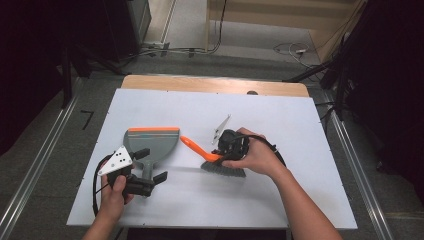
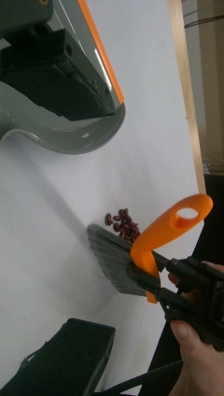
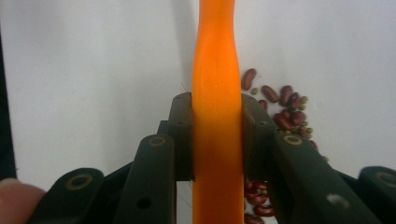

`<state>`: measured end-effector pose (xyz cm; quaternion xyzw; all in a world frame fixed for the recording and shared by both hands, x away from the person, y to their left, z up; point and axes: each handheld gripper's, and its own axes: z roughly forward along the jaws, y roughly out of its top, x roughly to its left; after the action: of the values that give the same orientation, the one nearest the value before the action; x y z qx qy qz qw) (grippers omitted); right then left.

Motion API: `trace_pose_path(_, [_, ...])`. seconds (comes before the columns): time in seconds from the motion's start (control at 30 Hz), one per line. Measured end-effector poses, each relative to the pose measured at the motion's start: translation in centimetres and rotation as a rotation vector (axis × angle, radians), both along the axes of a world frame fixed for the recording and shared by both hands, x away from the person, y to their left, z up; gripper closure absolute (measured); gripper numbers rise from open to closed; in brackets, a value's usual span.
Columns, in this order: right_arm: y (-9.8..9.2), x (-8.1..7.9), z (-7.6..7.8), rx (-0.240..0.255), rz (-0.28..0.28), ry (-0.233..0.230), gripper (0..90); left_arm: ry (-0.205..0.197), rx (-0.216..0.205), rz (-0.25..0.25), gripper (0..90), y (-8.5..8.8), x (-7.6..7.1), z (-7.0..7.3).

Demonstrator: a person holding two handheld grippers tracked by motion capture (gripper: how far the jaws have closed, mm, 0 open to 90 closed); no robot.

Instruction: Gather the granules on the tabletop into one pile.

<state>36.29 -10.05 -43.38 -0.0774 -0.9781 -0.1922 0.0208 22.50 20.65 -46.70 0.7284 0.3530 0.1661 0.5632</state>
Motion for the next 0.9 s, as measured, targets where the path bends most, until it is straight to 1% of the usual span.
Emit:
trace_pose_path(0.03, [0.0, 0.4, 0.0, 0.003, 0.002, -0.008, 69.0, 0.000, 0.000, 0.000, 0.0, 0.0, 0.0, 0.0])
trace_pose_path(0.07, [-0.1, 0.6, -0.1, 0.008, 0.002, 0.003, 69.0, 0.000, -0.001, 0.001, 0.0, 0.0, 0.0, 0.0])
trace_pose_path(0.1, [-0.2, 1.0, -0.2, 0.020, 0.009, -0.009, 69.0, -0.001, -0.003, 0.002, 0.0, 0.1, 0.0, 0.0])
trace_pose_path(0.13, [-0.3, 1.2, -0.2, 0.022, -0.001, 0.002, 69.0, 0.000, -0.005, 0.001, 0.0, 0.1, 0.0, 0.1])
trace_pose_path(0.2, [-0.4, 1.8, -0.2, 0.034, 0.000, -0.004, 69.0, 0.000, -0.004, 0.002, 0.0, 0.1, 0.0, 0.1])
trace_pose_path(0.27, [-0.5, 2.0, -0.2, 0.032, -0.020, -0.003, 68.9, -0.001, -0.006, 0.002, 0.0, 0.2, 0.0, 0.0])
trace_pose_path(0.33, [-0.5, 2.4, -0.1, 0.037, -0.014, -0.021, 69.0, -0.001, -0.006, 0.001, 0.0, 0.1, 0.0, 0.0])
trace_pose_path(0.4, [-0.5, 2.4, 0.0, 0.027, -0.026, -0.016, 69.0, -0.001, -0.004, 0.001, 0.0, 0.1, 0.0, 0.0])
trace_pose_path(0.43, [-0.5, 2.6, 0.0, 0.025, -0.026, -0.033, 69.0, -0.001, -0.004, 0.001, 0.0, 0.1, 0.0, 0.0])
trace_pose_path(0.5, [-0.5, 2.6, 0.1, 0.019, -0.039, -0.039, 69.0, -0.001, -0.003, 0.002, 0.0, 0.1, 0.0, 0.0])
trace_pose_path(0.53, [-0.5, 2.8, 0.2, 0.017, -0.037, -0.057, 69.0, -0.001, -0.005, 0.001, 0.0, 0.1, 0.0, 0.0])
trace_pose_path(0.57, [-0.6, 2.8, 0.2, 0.016, -0.047, -0.045, 69.0, 0.000, -0.004, 0.001, 0.0, 0.1, 0.0, 0.0])
trace_pose_path(0.6, [-0.6, 2.9, 0.3, 0.019, -0.043, -0.055, 69.0, 0.000, -0.005, 0.001, 0.0, 0.1, 0.0, 0.0])
trace_pose_path(0.63, [-0.6, 2.8, 0.4, 0.017, -0.044, -0.046, 69.0, 0.000, -0.006, 0.000, 0.0, 0.1, 0.0, 0.0])
trace_pose_path(0.7, [-0.8, 2.7, 0.6, 0.023, -0.050, -0.051, 69.0, 0.000, -0.006, 0.000, 0.0, 0.1, 0.0, 0.0])
trace_pose_path(0.8, [-1.0, 2.6, 1.3, 0.045, -0.051, -0.061, 69.0, -0.001, -0.004, -0.001, 0.0, 0.1, 0.0, 0.0])
trace_pose_path(0.83, [-1.1, 2.4, 1.7, 0.048, -0.066, -0.046, 69.0, -0.001, -0.003, -0.001, 0.0, 0.1, 0.0, 0.0])
trace_pose_path(0.87, [-1.2, 2.4, 1.9, 0.059, -0.068, -0.050, 69.0, -0.002, -0.003, -0.001, 0.0, 0.1, 0.0, 0.0])
trace_pose_path(0.9, [-1.2, 2.3, 2.2, 0.062, -0.076, -0.042, 69.0, -0.002, -0.003, -0.001, 0.0, 0.1, 0.0, 0.0])
